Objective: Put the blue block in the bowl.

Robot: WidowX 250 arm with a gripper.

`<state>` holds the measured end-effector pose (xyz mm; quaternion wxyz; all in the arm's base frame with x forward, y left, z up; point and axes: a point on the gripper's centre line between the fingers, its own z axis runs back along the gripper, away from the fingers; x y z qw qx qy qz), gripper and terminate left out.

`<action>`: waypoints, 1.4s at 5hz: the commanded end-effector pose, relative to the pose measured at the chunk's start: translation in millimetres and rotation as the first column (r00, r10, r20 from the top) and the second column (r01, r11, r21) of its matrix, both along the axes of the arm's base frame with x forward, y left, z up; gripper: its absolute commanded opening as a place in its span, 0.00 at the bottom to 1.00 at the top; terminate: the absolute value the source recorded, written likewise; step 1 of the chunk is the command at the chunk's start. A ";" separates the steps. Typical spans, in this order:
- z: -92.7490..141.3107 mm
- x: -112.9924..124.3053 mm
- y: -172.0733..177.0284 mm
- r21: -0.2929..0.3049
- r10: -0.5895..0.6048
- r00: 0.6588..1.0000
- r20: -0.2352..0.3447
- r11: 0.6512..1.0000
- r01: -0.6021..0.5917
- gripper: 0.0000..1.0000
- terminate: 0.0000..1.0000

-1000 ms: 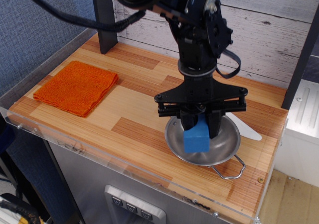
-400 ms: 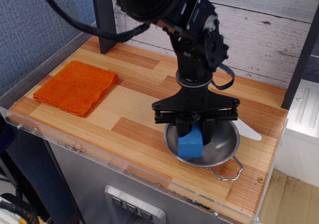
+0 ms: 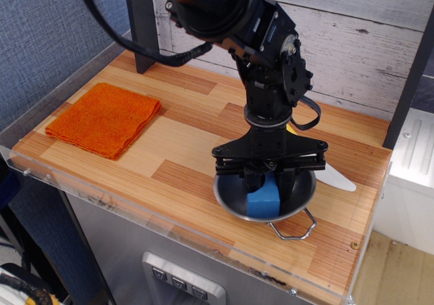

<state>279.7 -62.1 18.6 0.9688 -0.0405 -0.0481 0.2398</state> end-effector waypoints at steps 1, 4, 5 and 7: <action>7.0 -2.7 7.4 0.046 0.066 0.997 0.040 0.997 -0.068 1.00 0.00; 14.0 -3.8 11.8 0.047 0.089 0.994 0.055 0.995 -0.092 1.00 0.00; 24.3 -3.4 12.3 0.043 0.103 0.991 0.080 0.993 -0.107 1.00 0.00; 74.2 -7.1 16.9 -0.016 0.120 0.979 0.163 0.993 -0.119 1.00 0.00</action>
